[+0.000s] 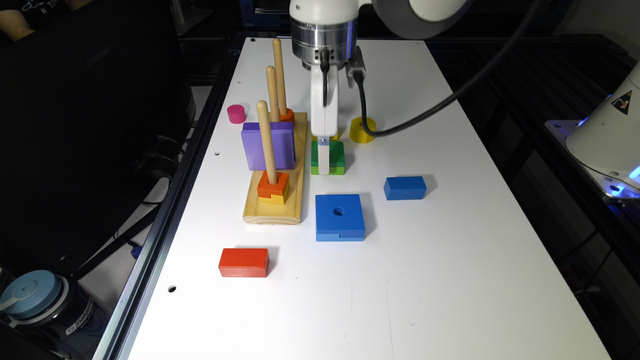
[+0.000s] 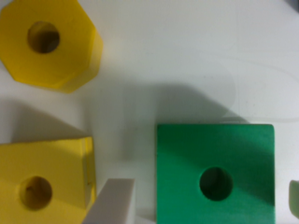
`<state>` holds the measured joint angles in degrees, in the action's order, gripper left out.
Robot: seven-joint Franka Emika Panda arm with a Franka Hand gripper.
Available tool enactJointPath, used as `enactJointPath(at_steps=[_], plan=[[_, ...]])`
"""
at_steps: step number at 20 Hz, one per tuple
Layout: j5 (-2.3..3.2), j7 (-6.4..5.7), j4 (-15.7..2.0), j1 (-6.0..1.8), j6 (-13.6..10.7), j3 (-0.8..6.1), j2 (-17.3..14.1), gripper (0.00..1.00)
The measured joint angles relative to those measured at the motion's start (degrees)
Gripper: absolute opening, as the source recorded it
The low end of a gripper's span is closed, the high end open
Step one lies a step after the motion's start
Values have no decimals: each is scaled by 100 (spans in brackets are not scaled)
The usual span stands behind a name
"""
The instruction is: Pick up green block.
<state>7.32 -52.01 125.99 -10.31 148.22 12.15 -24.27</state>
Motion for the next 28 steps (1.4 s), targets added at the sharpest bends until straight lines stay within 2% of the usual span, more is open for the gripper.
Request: enactJointPath(at_steps=[9, 11, 13, 14, 28], plan=[[3, 0, -2, 1, 25, -2, -46, 100], [33, -3, -4, 2, 181, -23, -211, 100], [117, -87, -23, 7, 221, -27, -236, 100], [131, -101, -22, 10, 222, -27, -237, 100], [137, -108, -21, 9, 222, -28, -236, 100]])
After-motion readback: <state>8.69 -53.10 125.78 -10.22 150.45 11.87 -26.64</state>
